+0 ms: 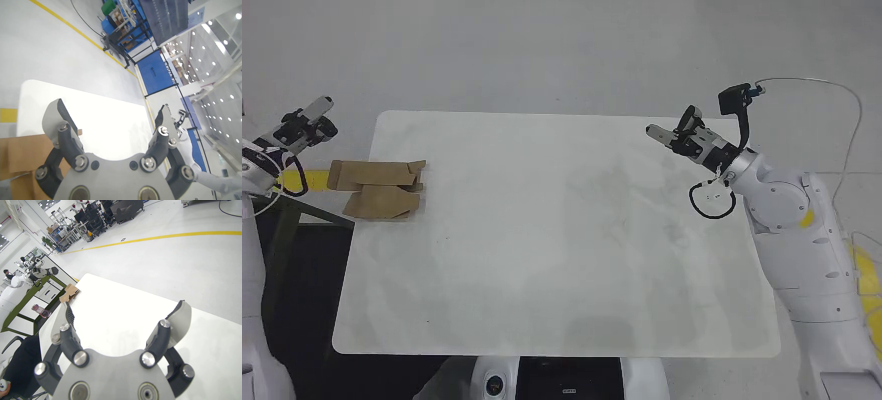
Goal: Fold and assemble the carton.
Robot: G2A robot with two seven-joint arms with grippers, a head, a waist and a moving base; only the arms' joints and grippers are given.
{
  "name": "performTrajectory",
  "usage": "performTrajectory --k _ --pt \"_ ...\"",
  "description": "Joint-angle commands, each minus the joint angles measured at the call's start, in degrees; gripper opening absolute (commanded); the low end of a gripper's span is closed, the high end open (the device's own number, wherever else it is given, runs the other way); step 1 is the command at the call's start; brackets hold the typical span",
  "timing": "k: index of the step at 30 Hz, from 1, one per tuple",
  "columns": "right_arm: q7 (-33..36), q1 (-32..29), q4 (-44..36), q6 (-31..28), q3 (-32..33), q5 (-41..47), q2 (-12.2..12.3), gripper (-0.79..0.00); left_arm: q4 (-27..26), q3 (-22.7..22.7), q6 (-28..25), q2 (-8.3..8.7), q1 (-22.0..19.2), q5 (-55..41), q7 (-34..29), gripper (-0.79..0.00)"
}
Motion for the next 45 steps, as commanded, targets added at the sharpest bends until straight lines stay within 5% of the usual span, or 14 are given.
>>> performTrajectory --k 1,21,38,40,43,45 --pt "0.0 0.0 0.0 0.0 0.0 0.0 0.0 0.000 2.4 -0.1 0.3 0.22 -0.8 1.3 1.4 0.000" --pt "0.0 0.0 0.0 0.0 0.0 0.0 0.0 0.000 24.1 5.0 4.0 2.37 -10.4 21.4 13.3 0.000" --pt "0.0 0.0 0.0 0.0 0.0 0.0 0.0 0.000 35.4 13.1 2.9 0.81 -15.7 24.6 8.1 0.000" --pt "0.0 0.0 0.0 0.0 0.0 0.0 0.0 0.000 36.1 13.5 2.7 0.68 -16.3 24.2 8.0 -0.394" --pt "0.0 0.0 0.0 0.0 0.0 0.0 0.0 0.000 37.4 13.8 2.9 0.54 -17.1 23.4 7.3 -0.785" --pt "0.0 0.0 0.0 0.0 0.0 0.0 0.0 0.000 37.9 14.0 2.8 0.53 -17.4 23.3 7.5 -0.785"
